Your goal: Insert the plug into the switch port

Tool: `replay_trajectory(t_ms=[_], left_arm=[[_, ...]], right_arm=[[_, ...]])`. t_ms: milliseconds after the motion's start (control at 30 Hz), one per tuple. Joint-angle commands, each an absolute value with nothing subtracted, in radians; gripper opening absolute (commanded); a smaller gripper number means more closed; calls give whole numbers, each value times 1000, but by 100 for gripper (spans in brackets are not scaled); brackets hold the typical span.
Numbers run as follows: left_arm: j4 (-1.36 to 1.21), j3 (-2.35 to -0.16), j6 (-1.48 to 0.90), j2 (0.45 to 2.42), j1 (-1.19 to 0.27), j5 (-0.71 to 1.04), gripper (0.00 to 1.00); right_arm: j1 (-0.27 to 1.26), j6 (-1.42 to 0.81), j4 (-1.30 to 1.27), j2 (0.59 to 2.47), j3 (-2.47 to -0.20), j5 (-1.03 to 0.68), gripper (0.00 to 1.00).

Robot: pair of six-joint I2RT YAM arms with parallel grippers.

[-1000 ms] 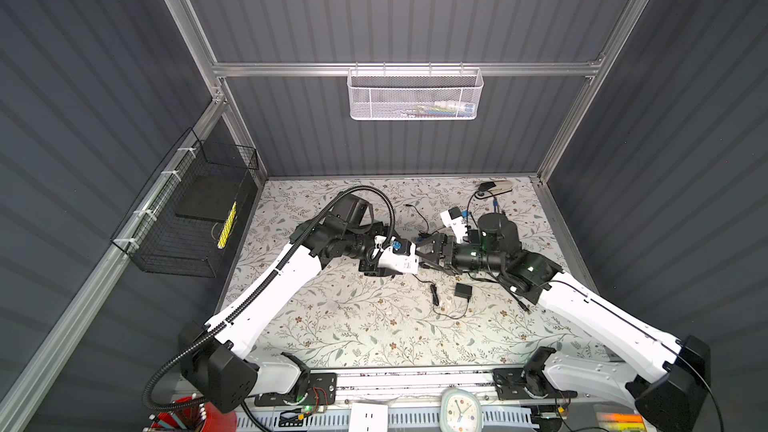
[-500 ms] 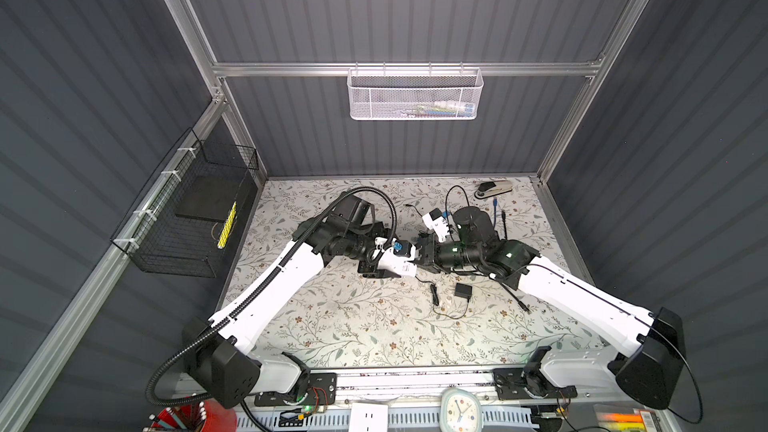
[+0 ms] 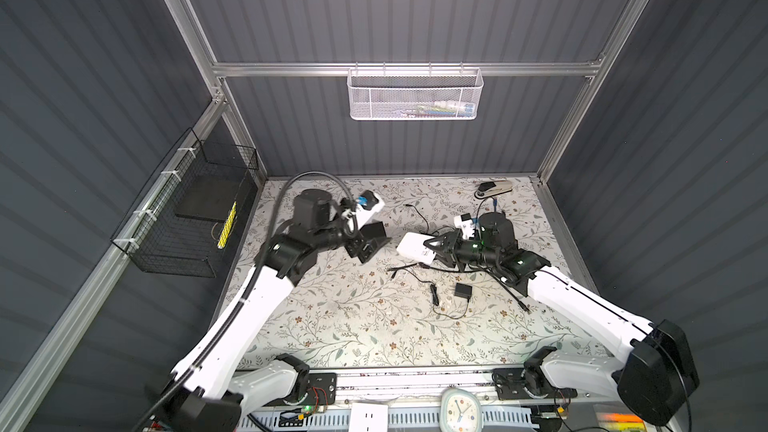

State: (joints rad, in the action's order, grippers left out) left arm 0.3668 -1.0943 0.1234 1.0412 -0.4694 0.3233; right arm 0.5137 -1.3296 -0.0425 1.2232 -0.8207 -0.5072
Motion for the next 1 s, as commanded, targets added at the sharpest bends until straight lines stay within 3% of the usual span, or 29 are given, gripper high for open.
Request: replay_trajectory(t_ms=[0, 67, 133, 233, 333, 700, 967], left_arm=[[46, -813, -868, 991, -476, 169, 99], [-162, -640, -1276, 1007, -489, 181, 100], [-270, -561, -1492, 1023, -536, 133, 100], [-191, -636, -1576, 1044, -572, 77, 100], [-295, -657, -1699, 1089, -572, 69, 100], [-356, -771, -1781, 1239, -643, 62, 97], [-431, -805, -1793, 1305, -687, -9, 70]], right_arm=[[496, -1506, -270, 1225, -824, -460, 11], [494, -1536, -323, 1245, -827, -459, 11], [498, -1506, -300, 1261, -859, -482, 12], [510, -1500, -305, 1273, -857, -490, 12], [516, -1527, -359, 1295, -844, -506, 12], [535, -1571, -495, 1381, -891, -567, 13], [556, -1613, -512, 1404, -889, -558, 15]])
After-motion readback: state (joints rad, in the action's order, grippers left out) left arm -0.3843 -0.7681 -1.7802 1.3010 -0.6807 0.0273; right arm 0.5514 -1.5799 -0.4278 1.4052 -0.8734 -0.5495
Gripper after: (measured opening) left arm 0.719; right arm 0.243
